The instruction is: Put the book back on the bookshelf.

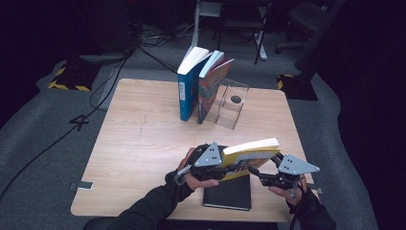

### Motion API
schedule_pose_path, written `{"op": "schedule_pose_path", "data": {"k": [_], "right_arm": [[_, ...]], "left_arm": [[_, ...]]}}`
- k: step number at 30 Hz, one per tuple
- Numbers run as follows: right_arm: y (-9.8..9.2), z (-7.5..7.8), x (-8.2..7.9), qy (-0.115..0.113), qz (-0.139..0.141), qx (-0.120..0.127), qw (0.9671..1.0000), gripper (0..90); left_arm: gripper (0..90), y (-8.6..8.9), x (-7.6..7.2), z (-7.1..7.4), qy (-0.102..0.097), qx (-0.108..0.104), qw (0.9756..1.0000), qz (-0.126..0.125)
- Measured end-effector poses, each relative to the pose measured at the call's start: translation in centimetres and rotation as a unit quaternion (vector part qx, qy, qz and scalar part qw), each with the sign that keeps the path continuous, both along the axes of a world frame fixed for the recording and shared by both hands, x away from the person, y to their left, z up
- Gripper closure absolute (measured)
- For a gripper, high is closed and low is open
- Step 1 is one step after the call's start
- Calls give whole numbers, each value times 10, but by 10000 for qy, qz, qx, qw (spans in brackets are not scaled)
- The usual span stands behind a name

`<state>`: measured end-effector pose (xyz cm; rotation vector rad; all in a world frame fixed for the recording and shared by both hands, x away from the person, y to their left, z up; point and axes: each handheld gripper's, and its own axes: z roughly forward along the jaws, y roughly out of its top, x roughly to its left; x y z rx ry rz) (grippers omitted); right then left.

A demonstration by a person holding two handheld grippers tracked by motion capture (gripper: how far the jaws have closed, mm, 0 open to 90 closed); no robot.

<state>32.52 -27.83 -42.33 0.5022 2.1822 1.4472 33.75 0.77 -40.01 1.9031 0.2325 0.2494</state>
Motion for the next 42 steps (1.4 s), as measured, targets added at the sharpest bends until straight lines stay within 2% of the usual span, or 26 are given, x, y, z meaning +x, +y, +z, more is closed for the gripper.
{"op": "schedule_pose_path", "data": {"k": [3,6,10,15,20,23,26,29,32,36,37,39,40,42], "right_arm": [[0,0,0,-5,1,9,10000,406],[0,0,0,4,12,5,10000,405],[0,1,0,-8,16,18,10000,405],[0,1,0,3,11,16,10000,403],[-1,1,0,9,16,4,10000,394],[-2,1,1,19,37,-9,10000,388],[-3,1,1,54,35,-4,10000,387],[-7,1,2,81,-33,11,10000,378],[-11,1,4,120,-63,48,9999,380],[-16,0,6,180,-157,98,9997,377],[-17,-1,7,184,-157,113,9996,377],[-18,-1,8,212,-174,107,9996,377],[-18,-3,8,234,-175,73,9995,377],[-17,-4,8,247,-174,40,9995,377]], "left_arm": [[639,-2,2,13,-40,-74,10000,-52],[625,-6,1,26,-162,6,9999,-44],[628,-11,0,36,-266,32,9996,-51],[643,-18,1,41,-292,115,9995,-79],[724,-21,2,42,-280,176,9994,-98],[739,-21,2,43,-298,215,9993,-47],[743,-19,7,44,-224,197,9996,14],[748,-17,11,44,-228,183,9995,112],[748,-11,17,48,-384,223,9981,425],[748,1,27,56,-431,98,9963,732],[748,1,27,56,-431,98,9963,732],[748,9,33,61,-499,57,9943,944],[749,15,38,65,-528,33,9919,1154],[748,21,43,67,-563,39,9898,1312]]}}
